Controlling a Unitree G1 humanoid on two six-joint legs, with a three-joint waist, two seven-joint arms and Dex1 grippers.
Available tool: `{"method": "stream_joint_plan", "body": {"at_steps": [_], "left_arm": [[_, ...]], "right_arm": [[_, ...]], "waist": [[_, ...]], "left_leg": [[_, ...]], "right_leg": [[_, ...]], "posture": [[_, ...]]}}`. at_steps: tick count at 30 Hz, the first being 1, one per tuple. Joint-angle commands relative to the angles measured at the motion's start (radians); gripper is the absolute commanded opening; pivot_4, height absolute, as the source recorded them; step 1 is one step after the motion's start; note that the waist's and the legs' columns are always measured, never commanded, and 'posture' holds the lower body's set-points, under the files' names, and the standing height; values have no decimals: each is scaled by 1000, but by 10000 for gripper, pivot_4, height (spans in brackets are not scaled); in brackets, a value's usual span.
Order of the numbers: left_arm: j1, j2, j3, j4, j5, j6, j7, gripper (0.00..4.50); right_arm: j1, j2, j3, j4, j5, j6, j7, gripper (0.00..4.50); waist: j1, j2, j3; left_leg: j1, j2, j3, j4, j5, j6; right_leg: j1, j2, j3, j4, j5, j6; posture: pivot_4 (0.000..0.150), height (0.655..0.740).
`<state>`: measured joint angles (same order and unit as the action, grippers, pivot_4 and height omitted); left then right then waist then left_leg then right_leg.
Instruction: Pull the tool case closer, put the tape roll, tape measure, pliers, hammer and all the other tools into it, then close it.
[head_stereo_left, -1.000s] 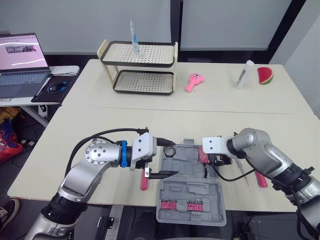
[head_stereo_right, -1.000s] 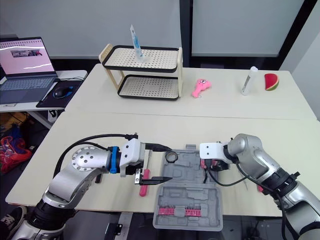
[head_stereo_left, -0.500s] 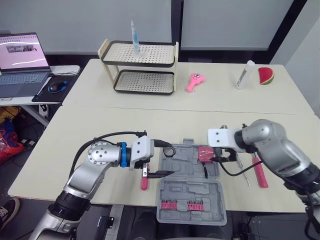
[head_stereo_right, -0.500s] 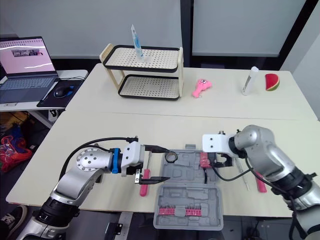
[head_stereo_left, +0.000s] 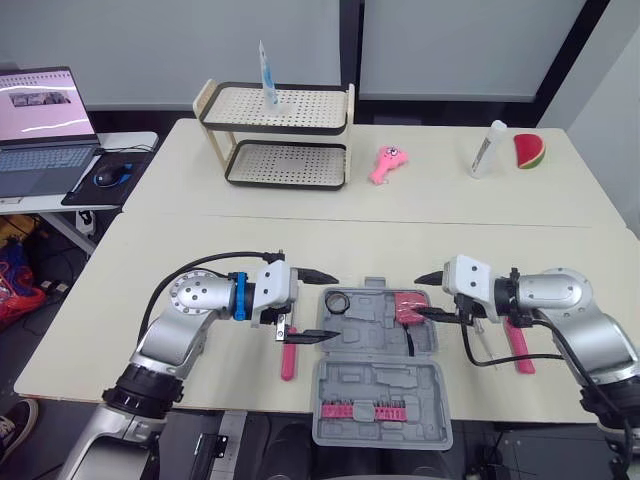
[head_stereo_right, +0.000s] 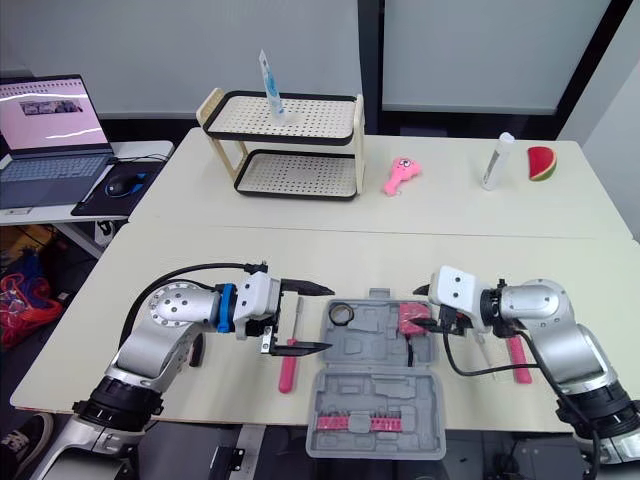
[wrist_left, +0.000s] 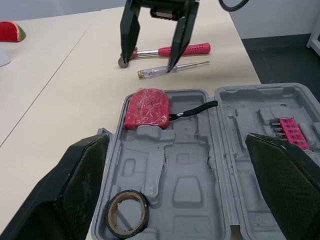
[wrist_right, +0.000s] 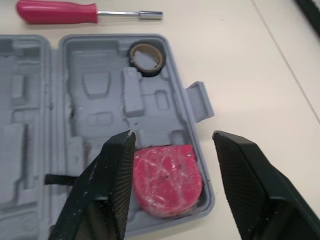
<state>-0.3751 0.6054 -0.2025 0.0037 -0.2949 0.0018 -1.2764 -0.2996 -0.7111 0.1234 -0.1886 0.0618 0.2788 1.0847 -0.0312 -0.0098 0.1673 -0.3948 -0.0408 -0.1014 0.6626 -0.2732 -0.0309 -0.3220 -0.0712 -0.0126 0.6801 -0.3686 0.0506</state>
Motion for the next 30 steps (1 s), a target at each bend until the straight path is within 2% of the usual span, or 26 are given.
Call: {"method": "stream_joint_plan", "body": {"at_steps": [1, 2, 15, 30], "left_arm": [[-14, -3, 18, 1, -15, -31, -15, 45000], [-15, -4, 16, 5, -14, -36, -18, 45000], [-43, -54, -1, 28, 12, -52, -7, 45000], [-38, -35, 6, -20, 5, -12, -5, 45000]], "right_arm": [[5, 24, -5, 35, 8, -76, -37, 18656], [4, 32, 1, 45, 10, -77, -41, 17006], [-6, 81, 56, 241, -8, -228, -59, 17006], [-30, 150, 86, 725, -63, -499, -87, 17006]], "waist": [[1, 0, 0], [1, 0, 0], [-1, 0, 0], [-1, -2, -2]], "left_leg": [[0, 0, 0, 0, 0, 0], [0, 0, 0, 0, 0, 0], [0, 0, 1, 0, 0, 0], [7, 0, 2, 0, 0, 0]], "right_leg": [[0, 0, 0, 0, 0, 0], [0, 0, 0, 0, 0, 0], [0, 0, 0, 0, 0, 0], [5, 0, 1, 0, 0, 0]], "posture": [[1500, 7400], [1500, 7400], [1500, 7400], [1500, 7400]]}}
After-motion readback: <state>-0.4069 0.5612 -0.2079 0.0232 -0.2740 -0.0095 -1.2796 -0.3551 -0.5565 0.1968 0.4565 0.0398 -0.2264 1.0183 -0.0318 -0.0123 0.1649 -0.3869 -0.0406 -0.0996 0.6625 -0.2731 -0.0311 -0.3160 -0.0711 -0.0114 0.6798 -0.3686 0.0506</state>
